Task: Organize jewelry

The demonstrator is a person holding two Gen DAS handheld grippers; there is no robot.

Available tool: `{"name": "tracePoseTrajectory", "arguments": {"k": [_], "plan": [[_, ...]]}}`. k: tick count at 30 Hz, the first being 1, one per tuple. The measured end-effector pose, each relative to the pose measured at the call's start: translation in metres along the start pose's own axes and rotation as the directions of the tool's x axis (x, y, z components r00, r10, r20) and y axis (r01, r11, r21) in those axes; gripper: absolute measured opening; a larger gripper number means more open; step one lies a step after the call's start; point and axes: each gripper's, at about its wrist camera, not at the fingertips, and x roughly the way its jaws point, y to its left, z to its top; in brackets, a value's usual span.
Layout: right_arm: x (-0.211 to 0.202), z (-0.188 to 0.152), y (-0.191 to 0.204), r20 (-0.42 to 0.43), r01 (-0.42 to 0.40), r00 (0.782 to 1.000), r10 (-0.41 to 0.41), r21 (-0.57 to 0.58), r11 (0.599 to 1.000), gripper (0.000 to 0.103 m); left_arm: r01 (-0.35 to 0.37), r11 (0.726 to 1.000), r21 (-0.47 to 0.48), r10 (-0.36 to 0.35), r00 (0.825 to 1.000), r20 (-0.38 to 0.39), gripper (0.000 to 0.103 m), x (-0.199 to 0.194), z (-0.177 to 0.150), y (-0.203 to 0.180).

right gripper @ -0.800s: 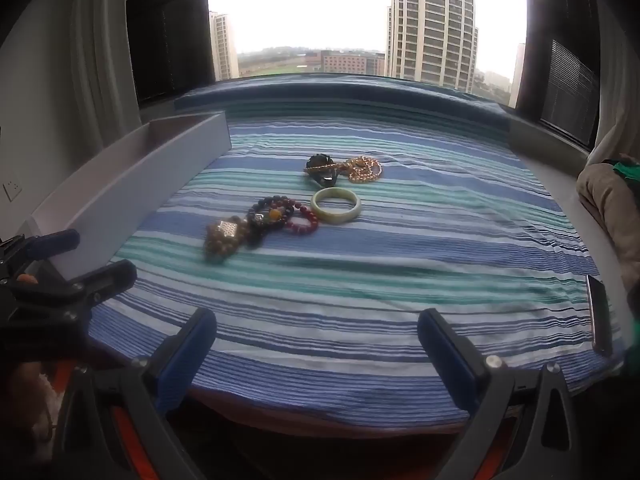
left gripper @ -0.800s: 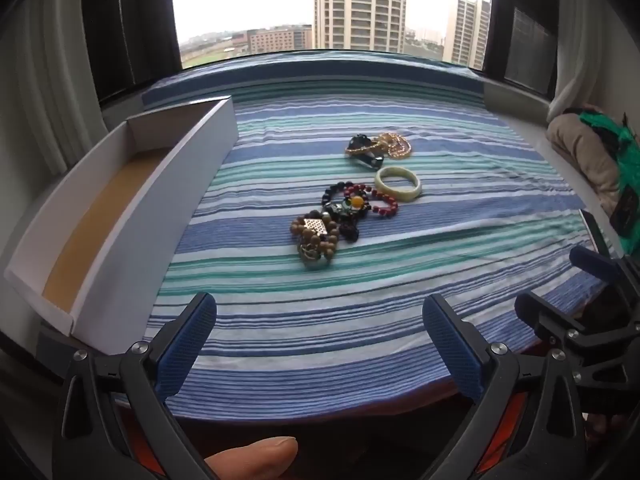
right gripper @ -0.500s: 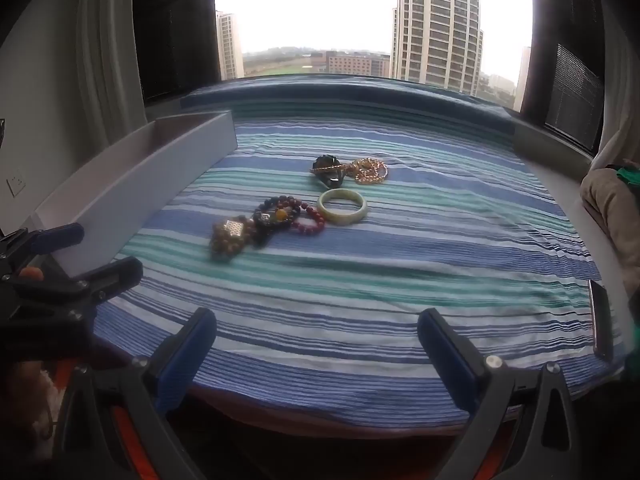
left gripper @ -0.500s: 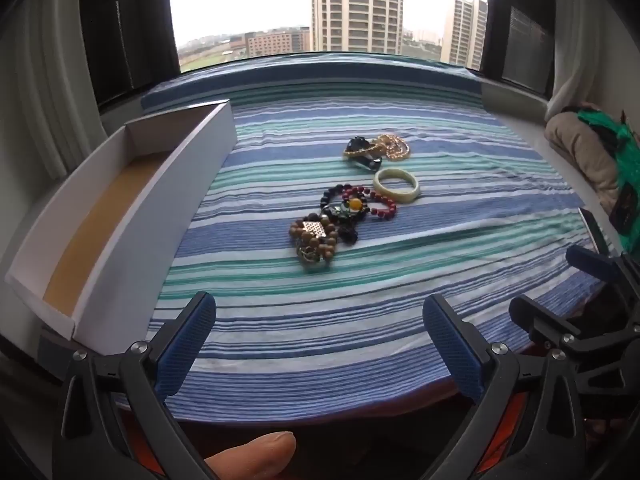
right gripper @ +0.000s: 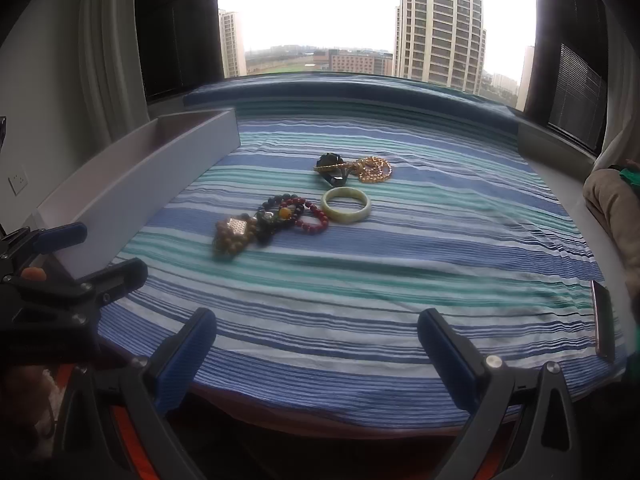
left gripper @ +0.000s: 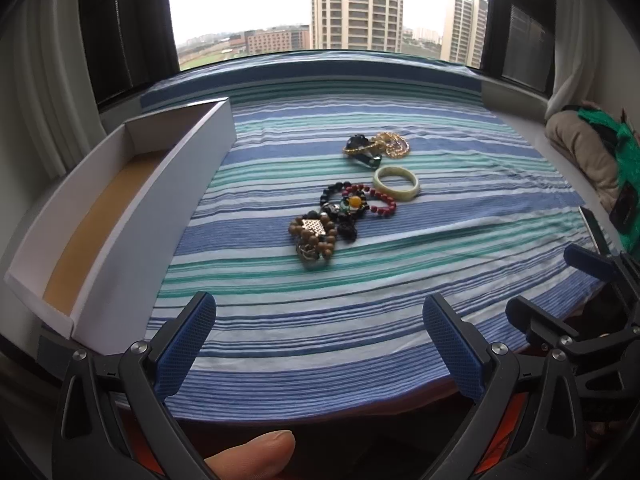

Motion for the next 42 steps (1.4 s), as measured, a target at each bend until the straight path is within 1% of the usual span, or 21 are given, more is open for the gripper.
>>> {"name": "tracePoseTrajectory", "arguments": {"k": [12, 18, 21, 24, 29, 34, 42], "plan": [[-0.0022, -0.0008, 0.0032, 0.001, 0.0, 1.0, 0.0, 0.002, 1.0, 0.102, 0.021, 0.999, -0.028, -0.021, 1.0, -0.007, 0.103, -0.0004, -0.002, 0.0009], [-0.0033, -0.0015, 0.0028, 0.002, -0.001, 1.0, 0.001, 0.006, 1.0, 0.102, 0.016, 1.0, 0.005, -0.016, 1.0, -0.005, 0.103, -0.0015, -0.0037, -0.0038], [-0.0037, -0.0016, 0.0028, 0.002, -0.001, 1.0, 0.001, 0.005, 1.0, 0.102, 0.027, 1.0, 0.008, -0.027, 1.0, -0.01, 0.103, -0.0015, -0.0037, -0.0039], [-0.0037, -0.0017, 0.0032, 0.002, -0.001, 1.0, 0.001, 0.005, 1.0, 0.102, 0.021, 1.0, 0.018, -0.02, 1.0, -0.01, 0.103, -0.0017, -0.0034, -0.0046], [-0.0038, -0.0023, 0.0026, 0.003, -0.002, 1.0, 0.002, 0.007, 1.0, 0.102, 0.021, 1.0, 0.004, -0.021, 1.0, -0.014, 0.103, -0.001, -0.003, -0.001], [-0.0029, -0.0023, 0.0035, -0.001, -0.003, 1.0, 0.003, 0.007, 1.0, 0.102, 0.025, 0.999, -0.032, -0.026, 0.999, -0.045, 0.103, 0.0042, -0.0039, 0.0048], [-0.0023, -0.0036, 0.0035, -0.008, -0.005, 1.0, 0.005, 0.007, 1.0, 0.102, 0.014, 1.0, -0.021, -0.015, 0.999, -0.052, 0.103, 0.0069, -0.0049, 0.0012]]}}
